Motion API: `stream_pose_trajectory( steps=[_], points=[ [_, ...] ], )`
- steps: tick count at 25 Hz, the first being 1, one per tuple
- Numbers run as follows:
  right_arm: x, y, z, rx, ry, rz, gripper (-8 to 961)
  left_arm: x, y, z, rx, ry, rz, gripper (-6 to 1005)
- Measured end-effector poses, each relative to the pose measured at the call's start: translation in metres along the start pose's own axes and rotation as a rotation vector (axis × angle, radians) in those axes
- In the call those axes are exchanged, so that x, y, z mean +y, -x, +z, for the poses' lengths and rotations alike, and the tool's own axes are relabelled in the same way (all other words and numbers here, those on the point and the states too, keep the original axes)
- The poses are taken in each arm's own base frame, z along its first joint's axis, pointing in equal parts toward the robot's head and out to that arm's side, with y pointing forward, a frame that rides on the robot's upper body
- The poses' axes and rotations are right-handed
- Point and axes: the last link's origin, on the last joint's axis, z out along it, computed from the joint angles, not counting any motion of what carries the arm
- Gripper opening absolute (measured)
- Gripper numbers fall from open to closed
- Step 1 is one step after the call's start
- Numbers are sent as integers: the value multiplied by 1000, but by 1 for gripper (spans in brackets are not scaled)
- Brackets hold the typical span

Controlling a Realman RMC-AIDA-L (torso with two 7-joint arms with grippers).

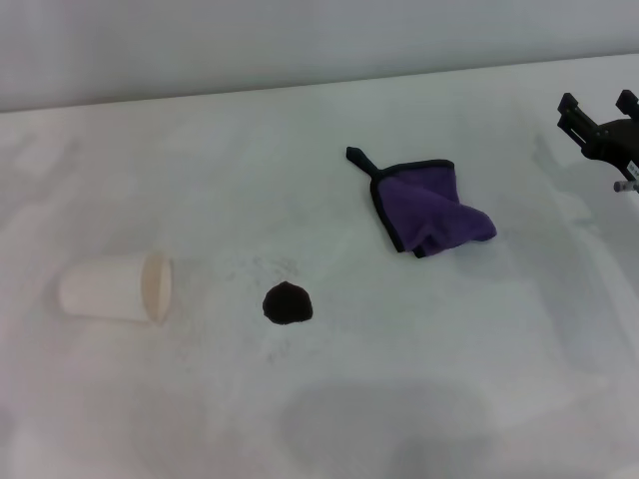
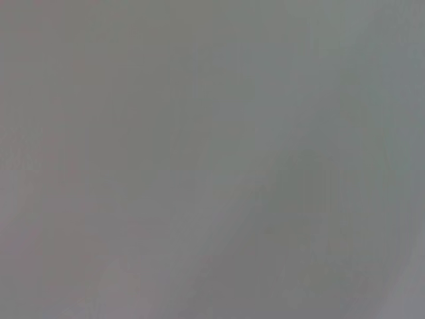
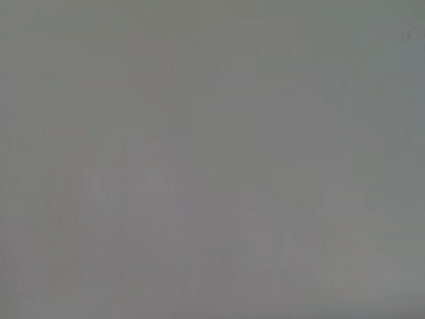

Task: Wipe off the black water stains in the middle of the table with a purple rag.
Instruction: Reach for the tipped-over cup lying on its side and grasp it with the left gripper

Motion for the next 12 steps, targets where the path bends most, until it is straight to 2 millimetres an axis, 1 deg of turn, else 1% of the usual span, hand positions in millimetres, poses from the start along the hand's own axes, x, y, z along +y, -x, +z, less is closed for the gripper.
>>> stream_pose_trajectory(
  steps=[2, 3, 6, 8, 9, 12],
  points=[
    [0, 0, 0, 1, 0, 0, 871, 5, -20, 6, -34, 63, 29, 854],
    [0, -1, -1, 2, 0, 0, 871, 8, -29, 9, -80, 99, 52, 853],
    [0, -3, -3, 8, -2, 4, 871, 14, -53, 16, -228, 163, 114, 851],
    [0, -4, -3, 11, -2, 5, 871, 18, -69, 18, -368, 195, 172, 851],
    [1, -5, -4, 13, -2, 6, 871, 18, -71, 18, -380, 197, 180, 851],
    [1, -5, -4, 15, -1, 7, 871, 21, -88, 19, -501, 212, 272, 851]
  ],
)
